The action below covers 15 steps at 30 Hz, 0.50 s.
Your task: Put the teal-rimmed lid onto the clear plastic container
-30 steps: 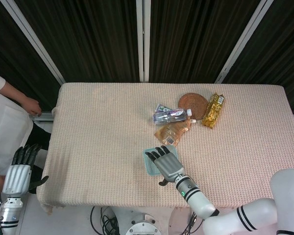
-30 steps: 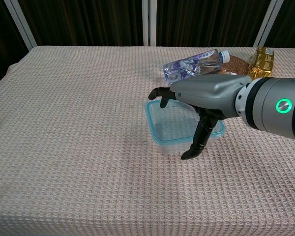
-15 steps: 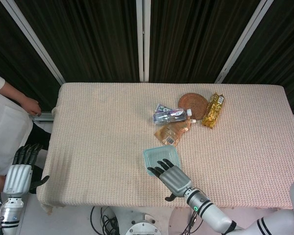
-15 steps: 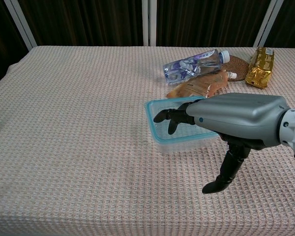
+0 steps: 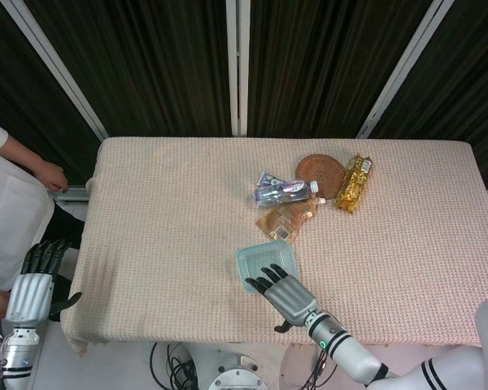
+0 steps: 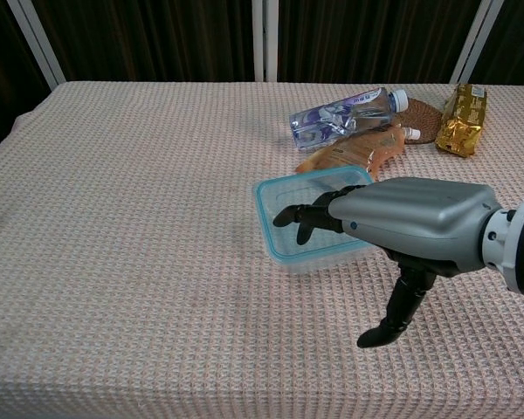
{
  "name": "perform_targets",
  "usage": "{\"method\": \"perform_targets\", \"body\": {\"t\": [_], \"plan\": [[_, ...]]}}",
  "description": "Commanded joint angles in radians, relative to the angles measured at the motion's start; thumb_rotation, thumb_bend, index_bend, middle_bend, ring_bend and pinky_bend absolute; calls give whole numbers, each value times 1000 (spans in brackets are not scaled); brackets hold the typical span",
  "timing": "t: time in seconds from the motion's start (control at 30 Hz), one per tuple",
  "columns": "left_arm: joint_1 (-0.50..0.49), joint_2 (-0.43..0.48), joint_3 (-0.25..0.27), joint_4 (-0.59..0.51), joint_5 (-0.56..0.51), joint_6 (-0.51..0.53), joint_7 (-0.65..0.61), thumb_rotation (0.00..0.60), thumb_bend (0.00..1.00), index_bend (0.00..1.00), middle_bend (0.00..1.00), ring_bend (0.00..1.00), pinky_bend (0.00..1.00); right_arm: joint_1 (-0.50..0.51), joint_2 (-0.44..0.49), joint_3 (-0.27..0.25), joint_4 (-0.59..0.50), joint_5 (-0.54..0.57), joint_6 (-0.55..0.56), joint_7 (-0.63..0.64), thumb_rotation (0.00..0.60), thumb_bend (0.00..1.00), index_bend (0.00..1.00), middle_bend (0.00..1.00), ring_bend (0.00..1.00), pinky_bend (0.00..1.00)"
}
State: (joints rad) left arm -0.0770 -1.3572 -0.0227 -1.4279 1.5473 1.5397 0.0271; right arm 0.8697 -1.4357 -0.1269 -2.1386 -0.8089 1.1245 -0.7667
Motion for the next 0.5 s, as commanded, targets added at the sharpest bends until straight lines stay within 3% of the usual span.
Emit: {"method": "perform_targets", "body": {"t": [0.03, 0.3, 0.5], "plan": [[0, 0, 0, 2, 0, 0, -3, 600, 0, 103, 66, 0, 0, -7, 4, 3, -8, -15, 4, 6, 600, 0, 0, 185, 0, 0], [-1, 2, -1, 2, 4, 3, -4, 600, 0, 103, 66, 0, 0, -52, 84, 29, -58, -107, 55, 73, 600, 0, 0, 177, 0, 0], [2, 1, 0, -1, 5, 6, -3, 600, 0, 103, 66, 0, 0, -43, 117, 107, -10, -16, 47, 113, 600, 0, 0, 162, 0, 0]]}}
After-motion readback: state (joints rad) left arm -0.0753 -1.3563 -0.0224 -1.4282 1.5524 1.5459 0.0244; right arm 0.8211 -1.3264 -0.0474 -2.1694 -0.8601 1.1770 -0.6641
